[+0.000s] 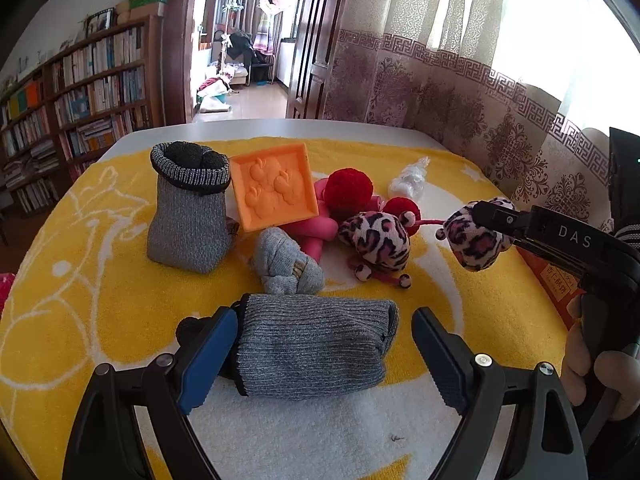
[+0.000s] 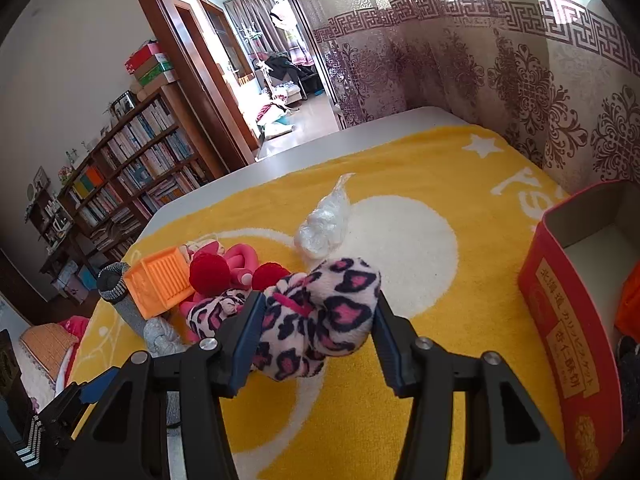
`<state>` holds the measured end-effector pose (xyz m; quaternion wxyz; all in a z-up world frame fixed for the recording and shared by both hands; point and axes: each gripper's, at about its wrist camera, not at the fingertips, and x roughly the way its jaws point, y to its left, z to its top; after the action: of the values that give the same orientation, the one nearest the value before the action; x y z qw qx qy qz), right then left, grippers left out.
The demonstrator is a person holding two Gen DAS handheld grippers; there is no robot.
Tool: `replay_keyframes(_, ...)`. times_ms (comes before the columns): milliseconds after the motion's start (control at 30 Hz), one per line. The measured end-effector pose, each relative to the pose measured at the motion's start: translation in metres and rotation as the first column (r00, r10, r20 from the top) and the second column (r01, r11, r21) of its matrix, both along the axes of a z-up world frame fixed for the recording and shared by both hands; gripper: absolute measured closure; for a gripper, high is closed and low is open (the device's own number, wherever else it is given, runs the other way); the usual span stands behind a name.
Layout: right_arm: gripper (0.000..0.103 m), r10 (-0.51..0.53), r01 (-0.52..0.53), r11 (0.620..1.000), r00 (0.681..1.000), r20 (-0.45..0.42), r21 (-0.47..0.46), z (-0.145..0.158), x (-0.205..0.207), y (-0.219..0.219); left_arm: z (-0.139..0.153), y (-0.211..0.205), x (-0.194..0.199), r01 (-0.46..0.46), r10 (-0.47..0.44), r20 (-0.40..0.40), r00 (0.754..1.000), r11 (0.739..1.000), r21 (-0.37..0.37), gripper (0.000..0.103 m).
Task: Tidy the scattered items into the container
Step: 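Grasp the pink leopard plush with the right gripper while the left gripper grasps a grey sock, then carry the leopard plush and grey sock over to the red box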
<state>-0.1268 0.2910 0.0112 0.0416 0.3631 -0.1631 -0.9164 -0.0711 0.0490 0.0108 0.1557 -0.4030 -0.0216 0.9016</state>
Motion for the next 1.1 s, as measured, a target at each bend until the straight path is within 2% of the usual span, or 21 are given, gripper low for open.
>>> replay_keyframes(233, 0.047, 0.006, -0.006, 1.0, 1.0, 0.008, 0.005, -0.004, 0.0, -0.001, -0.018, -0.001, -0.008, -0.002, 0.005, 0.07, 0.998, 0.999, -0.037, 0.012)
replay_keyframes(333, 0.047, 0.012, -0.012, 1.0, 1.0, 0.01, 0.011, -0.004, 0.0, -0.003, -0.02, -0.002, -0.01, 0.008, -0.007, 0.083, 0.997, 1.0, -0.013, 0.006)
replay_keyframes(500, 0.047, 0.023, -0.023, 1.0, 1.0, 0.01, 0.016, -0.004, 0.002, -0.008, -0.024, -0.006, -0.015, 0.001, -0.005, 0.098, 0.995, 0.999, 0.034, 0.006)
replay_keyframes(633, 0.047, 0.02, -0.02, 1.0, 1.0, 0.004, 0.017, -0.003, 0.004, -0.008, -0.021, -0.008, -0.012, -0.007, 0.004, 0.078, 0.997, 0.999, 0.044, 0.02)
replay_keyframes(733, 0.047, 0.015, -0.015, 1.0, 1.0, 0.001, 0.012, -0.003, 0.004, -0.007, -0.016, -0.008, -0.007, 0.0, -0.002, 0.045, 0.999, 0.999, 0.048, 0.025)
replay_keyframes(967, 0.047, 0.012, -0.012, 1.0, 1.0, -0.021, 0.014, 0.001, 0.006, -0.007, 0.0, -0.003, 0.007, 0.035, -0.033, -0.047, 0.998, 0.998, 0.049, 0.026)
replay_keyframes(1100, 0.047, 0.004, -0.003, 1.0, 1.0, -0.027, 0.013, 0.002, 0.007, -0.006, 0.003, -0.002, 0.009, 0.039, -0.036, -0.061, 0.997, 0.998, 0.053, 0.026)
